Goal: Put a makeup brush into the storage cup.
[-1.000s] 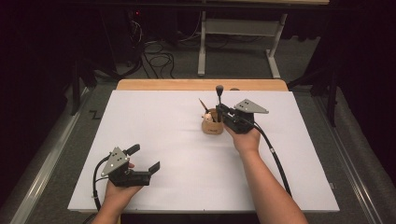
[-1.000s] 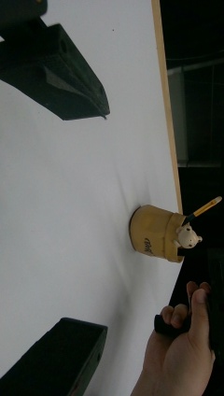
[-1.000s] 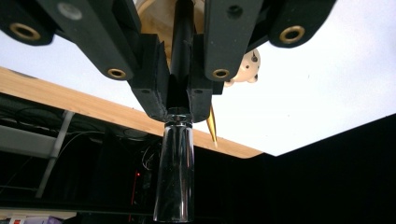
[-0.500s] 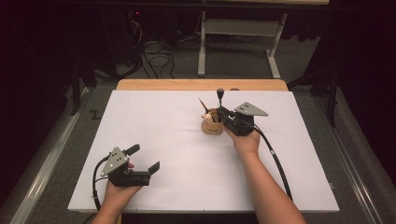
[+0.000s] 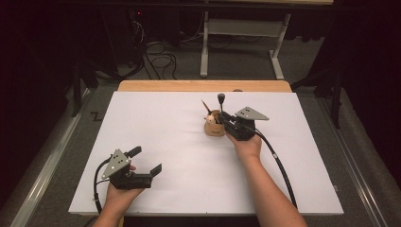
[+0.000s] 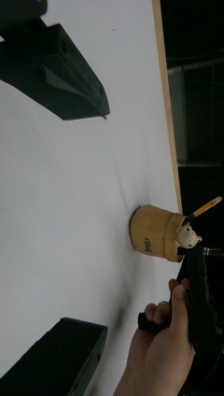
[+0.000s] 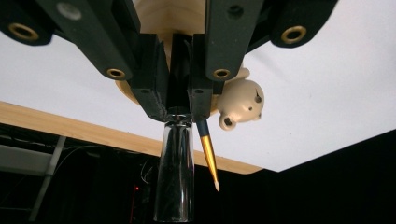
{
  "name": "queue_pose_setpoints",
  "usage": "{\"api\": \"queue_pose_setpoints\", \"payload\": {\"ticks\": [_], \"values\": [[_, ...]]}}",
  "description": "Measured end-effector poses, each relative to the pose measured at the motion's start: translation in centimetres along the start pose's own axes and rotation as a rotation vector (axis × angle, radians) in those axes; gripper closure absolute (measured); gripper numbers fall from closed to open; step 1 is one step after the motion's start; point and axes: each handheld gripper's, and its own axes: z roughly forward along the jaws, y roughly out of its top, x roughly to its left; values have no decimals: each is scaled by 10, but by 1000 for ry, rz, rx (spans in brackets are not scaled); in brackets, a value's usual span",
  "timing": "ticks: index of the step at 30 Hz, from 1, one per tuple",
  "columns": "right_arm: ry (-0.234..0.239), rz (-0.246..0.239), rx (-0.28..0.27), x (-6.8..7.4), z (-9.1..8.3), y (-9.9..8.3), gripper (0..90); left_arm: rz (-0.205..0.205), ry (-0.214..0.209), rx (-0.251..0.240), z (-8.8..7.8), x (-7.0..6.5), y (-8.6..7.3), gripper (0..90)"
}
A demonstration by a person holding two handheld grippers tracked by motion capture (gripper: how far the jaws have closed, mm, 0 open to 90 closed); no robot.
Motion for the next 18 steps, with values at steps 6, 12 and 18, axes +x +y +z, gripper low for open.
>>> {"api": "queue_pose_setpoints", "payload": {"ticks": [6,12,18], "values": [[12,22,3,-3,-2,3,524,-2,0,-2,0,0,0,1],[17,26,-2,-5,-7,6,443,3,0,2,1,0,0,1],[15,18,-3,-5,-11,8,444,3,1,3,1,0,0,1]]}}
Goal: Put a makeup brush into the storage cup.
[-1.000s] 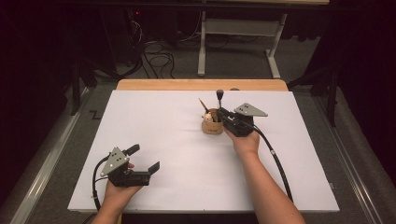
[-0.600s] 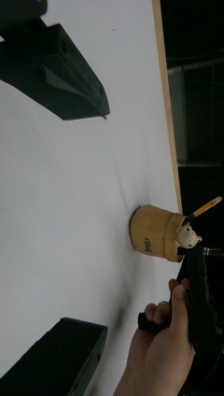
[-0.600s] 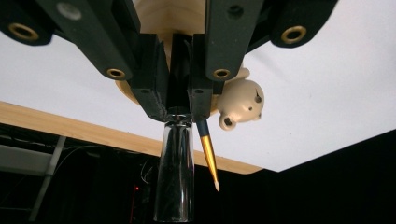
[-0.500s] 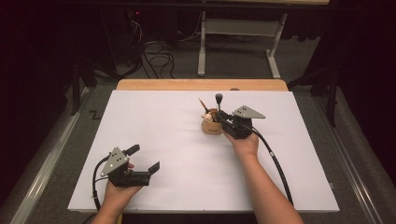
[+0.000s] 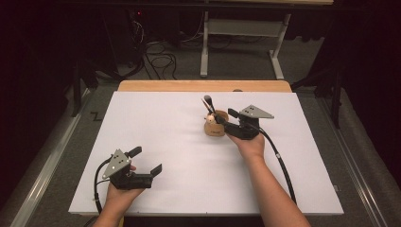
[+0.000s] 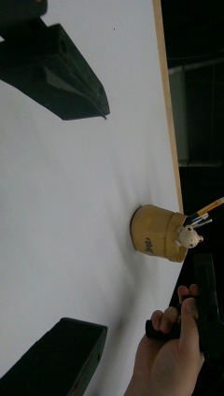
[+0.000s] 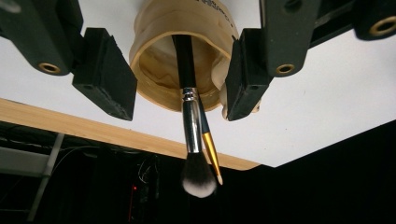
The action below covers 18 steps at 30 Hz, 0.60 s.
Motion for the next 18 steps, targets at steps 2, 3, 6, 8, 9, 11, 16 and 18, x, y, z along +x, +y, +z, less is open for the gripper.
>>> {"api": "queue_pose_setpoints", "payload": {"ticks": [2,3,6,8,9,11,16,18], "values": [[1,-5,3,0,0,0,447,0,0,0,0,0,0,1],[2,-3,5,1,0,0,447,0,0,0,0,0,0,1],[2,-3,11,1,0,0,447,-2,-1,0,1,0,0,1],[5,-8,12,1,1,0,447,-2,0,0,1,0,0,1],[5,-7,13,1,1,-1,447,-2,0,1,1,0,0,1],[7,-14,19,1,1,-1,447,-2,-1,1,1,0,0,1],[4,-22,36,2,-2,-3,412,-1,-2,4,1,0,0,1],[7,-21,40,2,-4,-3,379,-1,-2,7,1,1,-1,1]]}}
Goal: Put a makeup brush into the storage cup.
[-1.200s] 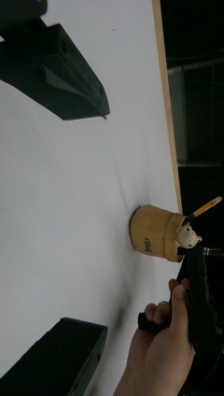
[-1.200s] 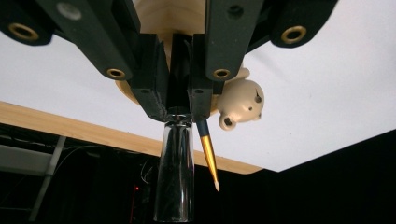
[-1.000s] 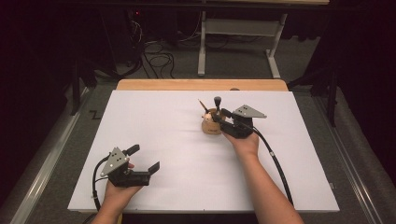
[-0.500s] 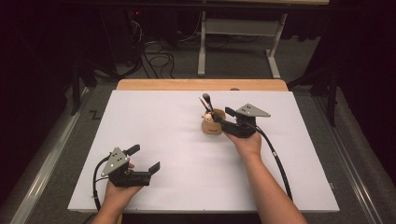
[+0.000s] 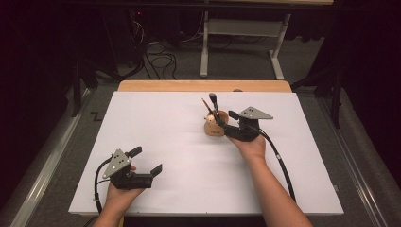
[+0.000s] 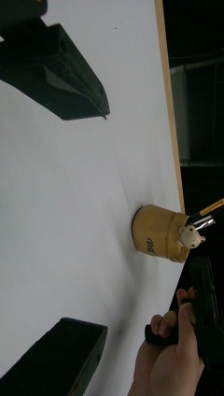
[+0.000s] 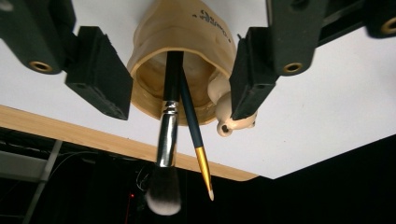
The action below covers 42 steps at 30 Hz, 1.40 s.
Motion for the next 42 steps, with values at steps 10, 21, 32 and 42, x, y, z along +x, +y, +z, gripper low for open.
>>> {"api": "queue_pose_setpoints", "payload": {"ticks": [10,21,32,42], "values": [[0,-8,12,5,-19,-5,248,0,-1,4,2,0,-1,1],[23,-39,14,15,-46,-14,161,-1,6,13,3,1,-1,1],[29,-45,-5,16,-71,-23,77,-4,11,14,2,1,-2,1],[41,-26,-11,13,-93,-32,7,-3,9,14,2,-1,-1,1]]}}
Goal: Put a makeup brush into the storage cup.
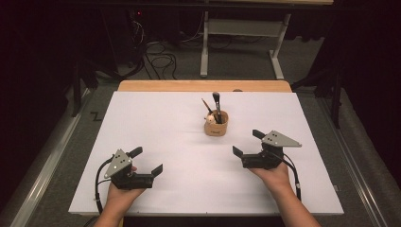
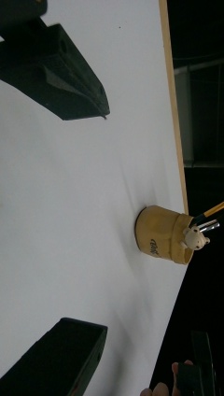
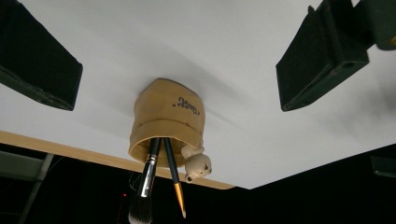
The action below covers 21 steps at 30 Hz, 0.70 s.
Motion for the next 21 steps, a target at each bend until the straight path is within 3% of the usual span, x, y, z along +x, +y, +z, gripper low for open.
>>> {"api": "queue_pose_setpoints", "payload": {"ticks": [21], "values": [[-61,-23,-41,-7,-65,-22,2,5,2,8,1,-4,0,1]]}}
